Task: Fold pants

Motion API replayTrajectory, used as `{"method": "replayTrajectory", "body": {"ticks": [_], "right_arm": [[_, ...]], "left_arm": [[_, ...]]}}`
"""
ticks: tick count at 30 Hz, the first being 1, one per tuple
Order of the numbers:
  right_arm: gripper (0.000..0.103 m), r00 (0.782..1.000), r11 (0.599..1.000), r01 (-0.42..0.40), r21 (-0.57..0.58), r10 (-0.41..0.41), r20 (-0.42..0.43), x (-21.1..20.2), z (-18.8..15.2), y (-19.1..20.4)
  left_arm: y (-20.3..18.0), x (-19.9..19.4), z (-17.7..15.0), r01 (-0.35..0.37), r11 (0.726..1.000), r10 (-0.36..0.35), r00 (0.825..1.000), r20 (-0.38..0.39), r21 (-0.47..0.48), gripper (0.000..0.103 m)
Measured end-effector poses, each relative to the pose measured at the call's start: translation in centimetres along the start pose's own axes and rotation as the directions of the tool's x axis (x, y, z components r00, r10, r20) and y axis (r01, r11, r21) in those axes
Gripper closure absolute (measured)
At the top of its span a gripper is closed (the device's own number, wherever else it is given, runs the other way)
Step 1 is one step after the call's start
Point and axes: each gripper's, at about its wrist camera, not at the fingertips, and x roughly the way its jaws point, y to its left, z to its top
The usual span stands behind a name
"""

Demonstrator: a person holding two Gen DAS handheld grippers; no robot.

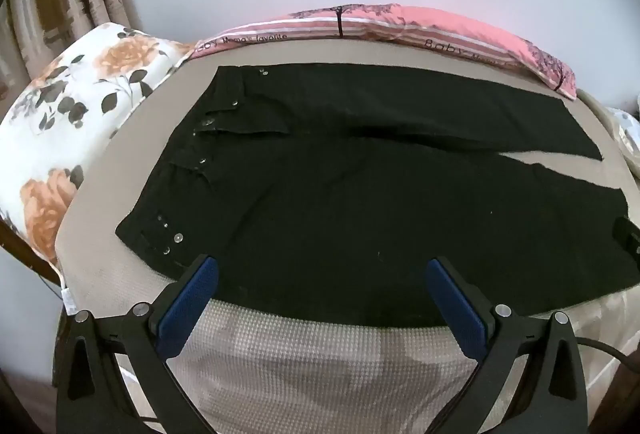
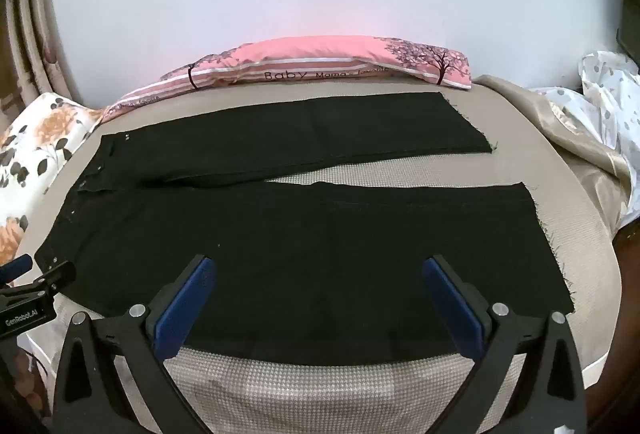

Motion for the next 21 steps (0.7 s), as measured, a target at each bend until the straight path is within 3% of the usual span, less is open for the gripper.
{"method": "replayTrajectory", "body": {"ticks": [3, 5, 11, 15, 21], "right_arm": [[0.000, 1.000, 1.000, 0.008, 0.007, -0.008, 0.000, 0.0, 0.0, 0.0], [0.000, 1.000, 1.000, 0.005, 0.020, -0.005, -0.006, 0.1, 0.1, 0.0], [0.000, 1.000, 1.000, 0.005, 0.001, -0.005, 0.002, 0.0, 0.1, -0.2], [0.000, 1.000, 1.000, 0.004, -0.001, -0.004, 0.001, 0.3, 0.1, 0.0], [0.000, 1.000, 1.000, 0.002, 0.003, -0.002, -0.015, 0.5, -0.1, 0.0]], "left_arm": [[0.0, -0.3, -0.2, 0.001, 1.000, -0.001, 1.000, 0.016, 0.011, 0.000], [-1.2, 0.3, -0.3, -0.024, 0.999, 0.025, 0.999, -0.020, 0.027, 0.000], [-0.1, 0.6, -0.7, 0.017, 0.999, -0.019, 0.999, -0.045, -0.040, 0.000], [-0.2, 0.6, -0.8, -0.026, 0.999, 0.025, 0.999, -0.036, -0.022, 0.000], [0.0, 0.8, -1.1, 0.009, 0.999, -0.010, 0.999, -0.046, -0.033, 0.000]]}}
